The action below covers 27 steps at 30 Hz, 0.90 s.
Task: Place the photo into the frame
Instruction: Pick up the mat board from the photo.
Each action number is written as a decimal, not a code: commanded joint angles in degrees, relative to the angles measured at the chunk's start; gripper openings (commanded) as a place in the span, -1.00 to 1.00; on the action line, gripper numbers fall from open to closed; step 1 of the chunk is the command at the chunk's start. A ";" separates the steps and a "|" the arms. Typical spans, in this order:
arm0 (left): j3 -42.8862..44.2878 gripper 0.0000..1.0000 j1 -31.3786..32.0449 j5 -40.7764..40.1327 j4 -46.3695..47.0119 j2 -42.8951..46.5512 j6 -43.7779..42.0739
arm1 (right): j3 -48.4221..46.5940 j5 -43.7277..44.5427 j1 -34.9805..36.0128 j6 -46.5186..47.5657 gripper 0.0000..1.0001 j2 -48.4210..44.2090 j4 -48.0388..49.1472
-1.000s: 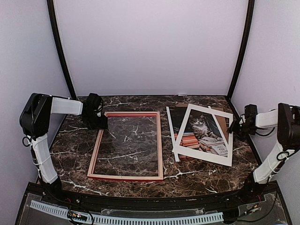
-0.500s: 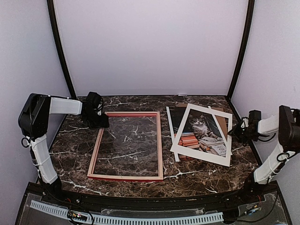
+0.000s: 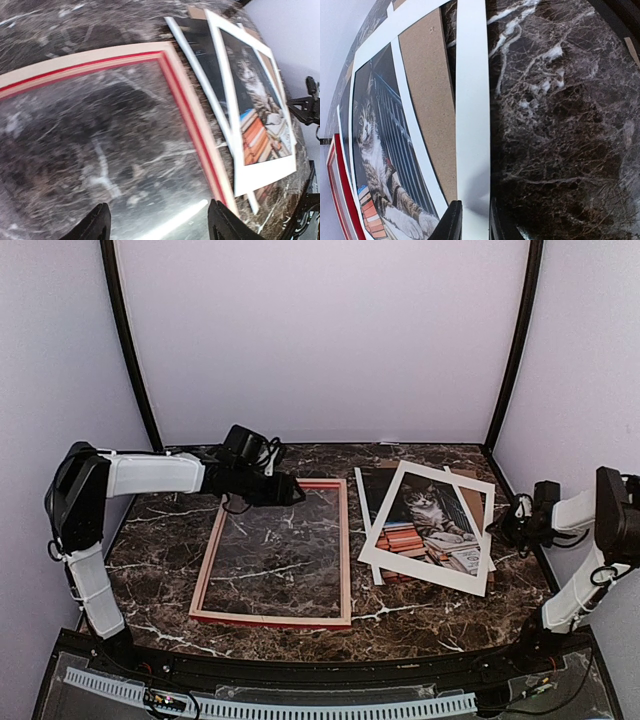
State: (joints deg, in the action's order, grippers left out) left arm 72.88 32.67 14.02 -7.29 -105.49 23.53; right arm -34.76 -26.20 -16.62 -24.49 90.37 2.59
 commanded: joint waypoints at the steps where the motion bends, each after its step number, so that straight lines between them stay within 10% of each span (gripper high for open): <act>1: 6.84 0.39 4.61 4.05 4.44 -4.75 2.16 | 1.34 -1.50 -0.29 -0.03 -0.58 -0.07 0.07; 27: 45.79 0.47 15.22 2.62 -7.94 -38.12 -0.29 | 2.41 -4.46 -0.28 -1.06 -0.58 0.01 2.25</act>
State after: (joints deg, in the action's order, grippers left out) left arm 116.55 47.55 16.60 -12.16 -142.87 23.31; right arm -33.39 -29.10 -16.67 -24.80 90.30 4.43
